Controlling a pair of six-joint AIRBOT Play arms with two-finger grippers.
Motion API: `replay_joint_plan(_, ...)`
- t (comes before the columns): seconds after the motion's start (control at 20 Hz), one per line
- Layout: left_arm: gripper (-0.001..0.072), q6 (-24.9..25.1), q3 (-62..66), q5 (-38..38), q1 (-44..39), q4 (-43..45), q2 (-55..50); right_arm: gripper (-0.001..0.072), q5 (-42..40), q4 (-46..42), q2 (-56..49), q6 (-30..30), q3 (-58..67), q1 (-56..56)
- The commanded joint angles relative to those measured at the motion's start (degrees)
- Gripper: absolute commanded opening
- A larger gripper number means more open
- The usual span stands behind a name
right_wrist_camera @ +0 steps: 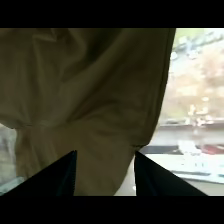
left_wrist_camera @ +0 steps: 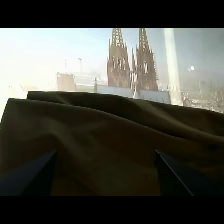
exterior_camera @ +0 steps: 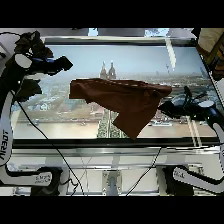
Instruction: Fold the shirts.
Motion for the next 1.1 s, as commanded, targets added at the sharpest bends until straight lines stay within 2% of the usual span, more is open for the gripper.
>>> replay_joint_plan(0.0,0.0699,0.0,0.0,0.0,0.0,0.3,0.0,0.0407,-3.0,8.0,0.0,-1.5,-5.7,1.6)
replay_joint_plan(0.25,0.0699,0.0,0.0,-0.3,0.0,0.3,0.0,0.0406,-12.5,5.3,0.0,4.3,-7.9,9.9)
replay_joint_plan(0.5,0.0698,0.0,0.0,-0.4,0.0,0.4,0.0,0.0406,-11.5,4.0,0.0,4.5,-7.9,8.0)
replay_joint_plan(0.85,0.0698,0.0,0.0,-1.6,0.0,0.7,0.0,0.0406,-5.1,1.4,0.0,4.4,-7.7,3.4)
replay_joint_plan(1.05,0.0698,0.0,0.0,-1.7,0.0,0.7,0.0,0.0406,-7.2,0.5,0.0,6.1,-7.8,3.6)
